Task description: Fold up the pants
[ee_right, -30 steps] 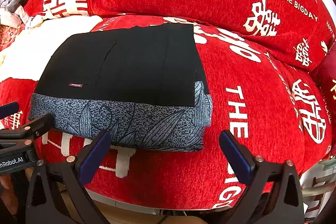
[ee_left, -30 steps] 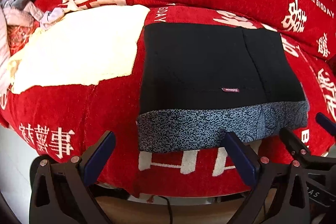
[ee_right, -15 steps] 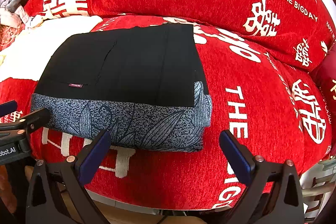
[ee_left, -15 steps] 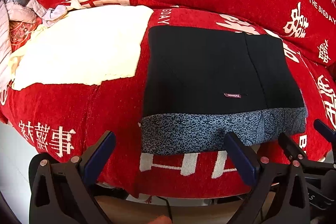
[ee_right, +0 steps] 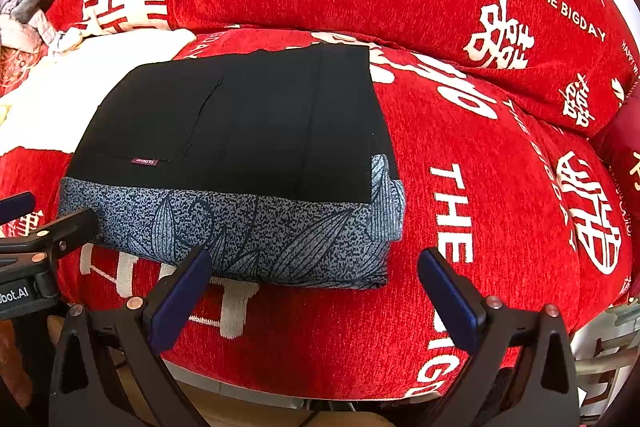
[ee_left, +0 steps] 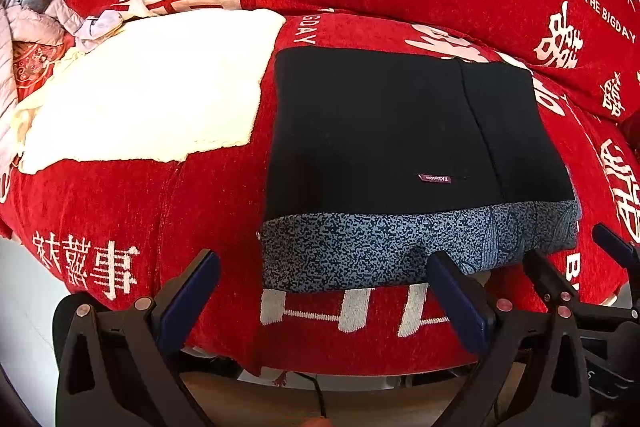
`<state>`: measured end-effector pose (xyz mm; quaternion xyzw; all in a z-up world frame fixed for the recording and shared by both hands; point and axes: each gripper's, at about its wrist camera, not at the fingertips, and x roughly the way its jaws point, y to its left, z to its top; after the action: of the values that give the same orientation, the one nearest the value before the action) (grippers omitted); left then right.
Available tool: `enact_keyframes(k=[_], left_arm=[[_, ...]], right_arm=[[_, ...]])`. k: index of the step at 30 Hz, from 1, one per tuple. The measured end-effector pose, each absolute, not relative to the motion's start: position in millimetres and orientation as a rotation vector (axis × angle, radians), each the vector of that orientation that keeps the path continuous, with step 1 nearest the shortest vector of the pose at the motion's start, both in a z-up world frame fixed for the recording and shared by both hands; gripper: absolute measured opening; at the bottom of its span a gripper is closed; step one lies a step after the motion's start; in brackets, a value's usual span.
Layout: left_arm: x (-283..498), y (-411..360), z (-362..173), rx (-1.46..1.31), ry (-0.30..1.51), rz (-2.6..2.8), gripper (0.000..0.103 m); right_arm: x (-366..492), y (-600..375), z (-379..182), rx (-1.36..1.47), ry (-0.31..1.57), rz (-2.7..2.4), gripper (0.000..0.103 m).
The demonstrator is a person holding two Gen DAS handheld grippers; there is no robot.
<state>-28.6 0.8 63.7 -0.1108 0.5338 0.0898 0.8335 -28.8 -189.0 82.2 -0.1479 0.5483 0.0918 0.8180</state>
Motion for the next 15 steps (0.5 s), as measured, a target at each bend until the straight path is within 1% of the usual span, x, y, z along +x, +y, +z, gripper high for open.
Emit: enact_keyframes(k=[15], left_arm=[[-29.1,-0.1,63.6,-0.241,1.136,0.182,0.103]], right_arm=[[-29.2,-187.9,81.9,-0.315,1.169,0.196,0.103]])
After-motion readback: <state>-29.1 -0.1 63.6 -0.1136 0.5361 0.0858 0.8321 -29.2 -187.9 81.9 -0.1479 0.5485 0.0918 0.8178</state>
